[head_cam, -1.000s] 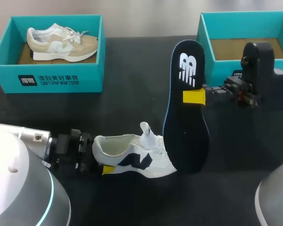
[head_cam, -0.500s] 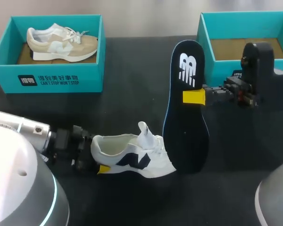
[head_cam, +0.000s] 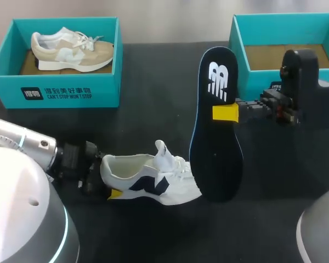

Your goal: Take the shoe out of the shoebox, open the shoe tongue, remove and reinsert the insole, then place the shoe into the shoebox

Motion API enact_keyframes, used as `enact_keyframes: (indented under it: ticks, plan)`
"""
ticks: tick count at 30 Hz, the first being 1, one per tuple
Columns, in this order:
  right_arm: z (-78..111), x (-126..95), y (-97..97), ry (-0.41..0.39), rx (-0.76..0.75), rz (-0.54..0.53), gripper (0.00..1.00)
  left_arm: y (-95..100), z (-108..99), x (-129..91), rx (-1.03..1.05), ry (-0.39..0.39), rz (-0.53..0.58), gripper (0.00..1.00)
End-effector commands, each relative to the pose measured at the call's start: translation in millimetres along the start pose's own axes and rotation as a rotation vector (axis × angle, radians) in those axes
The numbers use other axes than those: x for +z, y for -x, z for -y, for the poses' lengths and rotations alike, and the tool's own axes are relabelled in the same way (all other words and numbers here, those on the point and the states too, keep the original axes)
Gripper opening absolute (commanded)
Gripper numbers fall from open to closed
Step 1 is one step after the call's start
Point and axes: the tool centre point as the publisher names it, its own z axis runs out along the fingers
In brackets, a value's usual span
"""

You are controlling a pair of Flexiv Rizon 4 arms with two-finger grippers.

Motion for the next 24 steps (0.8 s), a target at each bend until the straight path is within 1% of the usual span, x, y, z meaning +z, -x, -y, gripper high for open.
enact_keyframes:
  ticks: [1,5,9,11,13,16,18,20,24]
  plan:
    - [2.8,-0.3,-4.2,0.004,0.001,0.009,0.00,3.1,0.3,-5.4,0.009,0.033,-0.010,1.00]
    - [2.8,-0.3,-4.2,0.004,0.001,0.009,0.00,3.0,3.4,-7.1,0.025,0.046,-0.023,1.00]
    - [2.8,-0.3,-4.2,0.004,0.001,0.009,0.00,2.8,4.8,-9.0,0.041,0.006,-0.063,1.00]
    - [2.8,-0.3,-4.2,0.004,0.001,0.009,0.00,3.3,2.6,-7.9,0.035,-0.007,-0.067,1.00]
    - [2.8,-0.3,-4.2,0.004,0.001,0.009,0.00,2.6,3.0,-9.4,0.021,-0.043,-0.088,1.00]
    - [2.8,-0.3,-4.2,0.004,0.001,0.009,0.00,3.8,4.9,-10.7,0.024,-0.052,-0.089,1.00]
    - [2.8,-0.3,-4.2,0.004,0.001,0.009,0.00,4.1,6.1,-10.8,0.004,-0.079,-0.110,1.00]
    - [2.8,-0.3,-4.2,0.004,0.001,0.009,0.00,3.0,6.7,-10.8,0.003,-0.086,-0.111,1.00]
    - [2.8,-0.3,-4.2,0.004,0.001,0.009,0.00,-0.4,7.2,-8.0,-0.004,-0.128,-0.134,1.00]
